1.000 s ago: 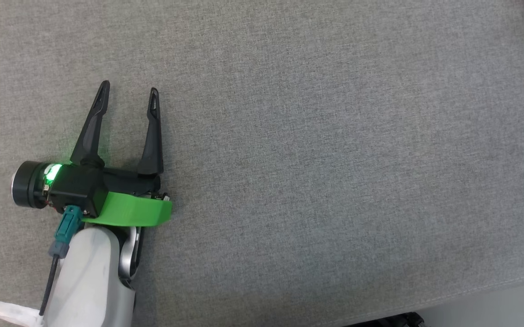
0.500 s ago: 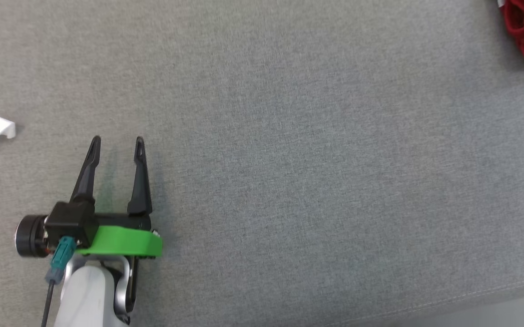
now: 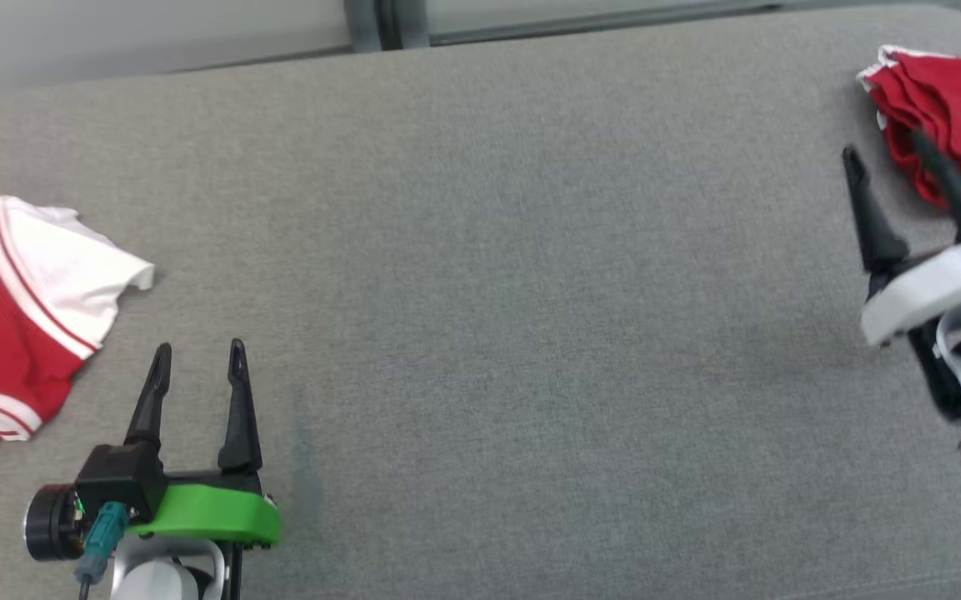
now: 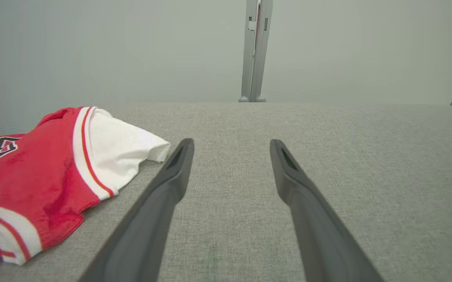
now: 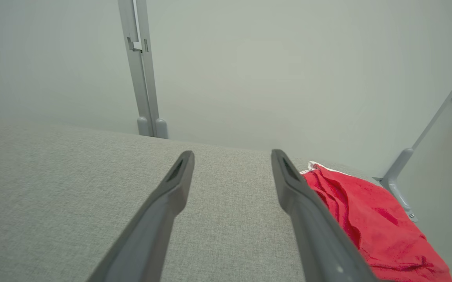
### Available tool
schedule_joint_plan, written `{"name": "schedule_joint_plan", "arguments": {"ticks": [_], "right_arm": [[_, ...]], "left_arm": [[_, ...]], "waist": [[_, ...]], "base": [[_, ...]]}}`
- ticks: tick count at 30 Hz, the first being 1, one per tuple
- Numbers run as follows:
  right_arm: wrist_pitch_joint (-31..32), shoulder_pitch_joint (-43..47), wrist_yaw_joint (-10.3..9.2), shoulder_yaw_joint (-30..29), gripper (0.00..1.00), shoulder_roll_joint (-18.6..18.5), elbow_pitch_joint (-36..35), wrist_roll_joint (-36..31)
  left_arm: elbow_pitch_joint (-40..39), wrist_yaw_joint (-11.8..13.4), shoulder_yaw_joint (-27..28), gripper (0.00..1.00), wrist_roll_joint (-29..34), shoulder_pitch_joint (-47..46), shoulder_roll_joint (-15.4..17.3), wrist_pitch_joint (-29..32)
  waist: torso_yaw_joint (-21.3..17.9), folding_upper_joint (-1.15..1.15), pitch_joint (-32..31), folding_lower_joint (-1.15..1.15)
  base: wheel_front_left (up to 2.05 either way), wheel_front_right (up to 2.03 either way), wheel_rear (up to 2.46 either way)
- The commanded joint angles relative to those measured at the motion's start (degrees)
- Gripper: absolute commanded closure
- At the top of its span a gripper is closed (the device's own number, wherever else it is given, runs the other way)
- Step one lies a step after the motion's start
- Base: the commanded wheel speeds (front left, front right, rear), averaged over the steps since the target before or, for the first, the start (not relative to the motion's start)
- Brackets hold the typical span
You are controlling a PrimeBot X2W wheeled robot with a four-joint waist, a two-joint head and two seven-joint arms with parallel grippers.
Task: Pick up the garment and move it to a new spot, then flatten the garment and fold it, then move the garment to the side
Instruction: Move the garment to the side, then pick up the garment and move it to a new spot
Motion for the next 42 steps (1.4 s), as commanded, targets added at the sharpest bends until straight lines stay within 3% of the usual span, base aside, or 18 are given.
{"name": "schedule_joint_plan", "arguments": {"ticks": [1, 10, 18, 27, 42], "right_arm": [[-0.17, 2.83, -0.12, -1.38, 0.0, 0.9, -1.24, -0.52], [-0.17, 18.4, -0.11, -8.72, 0.0, 8.19, -10.54, -2.27], [-0.17, 29.56, -0.11, -11.82, 0.0, 13.55, -17.51, -4.61], [-0.17, 35.82, -0.09, -13.74, 0.0, 18.61, -20.79, -6.14], [-0.18, 37.12, -0.09, -13.45, 0.0, 19.85, -21.12, -6.63]], "left_arm": [[0.31, -0.2, 0.06, 0.0, -0.59, 1.19, 0.06, 0.0], [1.96, -0.55, 0.45, 0.0, -1.01, 3.96, -0.03, 0.0], [2.97, -0.65, 0.49, 0.0, -1.07, 5.71, -0.04, 0.0], [3.52, -0.5, 1.39, 0.0, -1.3, 6.44, -0.05, 0.0], [4.58, -1.1, 1.65, 0.0, -0.21, 5.74, -0.05, 0.0]], "waist": [[3.23, 0.0, -4.6, 0.0], [4.61, 0.0, -9.46, 0.0], [4.71, 0.0, -12.47, 0.0], [4.62, 0.0, -14.32, 0.0], [5.25, 0.0, -14.16, 0.0]], "base": [[0.0, 0.0, 0.0], [0.0, 0.0, 0.0], [0.0, 0.0, 0.0], [0.0, 0.0, 0.0], [0.0, 0.0, 0.0]]}}
